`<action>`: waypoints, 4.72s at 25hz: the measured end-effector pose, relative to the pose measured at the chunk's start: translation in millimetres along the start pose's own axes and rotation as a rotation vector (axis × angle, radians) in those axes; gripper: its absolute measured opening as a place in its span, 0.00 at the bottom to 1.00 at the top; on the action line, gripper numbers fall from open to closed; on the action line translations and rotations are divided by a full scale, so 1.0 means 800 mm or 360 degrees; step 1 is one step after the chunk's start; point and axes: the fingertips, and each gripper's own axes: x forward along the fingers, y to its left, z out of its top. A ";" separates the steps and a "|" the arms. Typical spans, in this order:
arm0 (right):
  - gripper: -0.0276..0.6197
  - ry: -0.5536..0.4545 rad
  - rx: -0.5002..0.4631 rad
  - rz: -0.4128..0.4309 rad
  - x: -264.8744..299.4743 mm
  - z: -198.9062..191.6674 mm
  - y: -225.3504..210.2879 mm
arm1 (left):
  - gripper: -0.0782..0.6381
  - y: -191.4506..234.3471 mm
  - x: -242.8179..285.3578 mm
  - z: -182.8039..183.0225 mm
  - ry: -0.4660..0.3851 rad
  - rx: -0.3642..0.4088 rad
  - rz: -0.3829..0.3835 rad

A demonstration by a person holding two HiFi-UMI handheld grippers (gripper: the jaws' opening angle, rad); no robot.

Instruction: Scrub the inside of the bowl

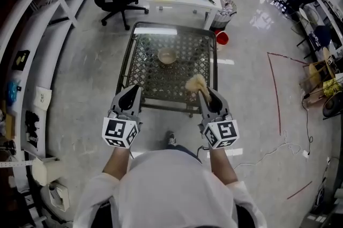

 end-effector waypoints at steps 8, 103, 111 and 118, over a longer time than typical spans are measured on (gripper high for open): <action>0.20 0.0003 0.0002 0.0105 0.046 0.004 -0.053 | 0.17 -0.001 0.062 0.009 -0.0018 -0.0010 0.0092; 0.20 0.0140 0.0062 -0.0149 0.305 0.001 -0.145 | 0.17 0.158 0.433 -0.177 0.0650 -0.0418 -0.0341; 0.20 0.0174 0.0059 -0.0158 0.302 -0.006 -0.149 | 0.17 0.150 0.441 -0.256 0.0905 -0.0566 -0.0319; 0.20 0.0203 0.0062 -0.0144 0.307 -0.013 -0.149 | 0.21 0.158 0.445 -0.313 0.1090 -0.0679 -0.0208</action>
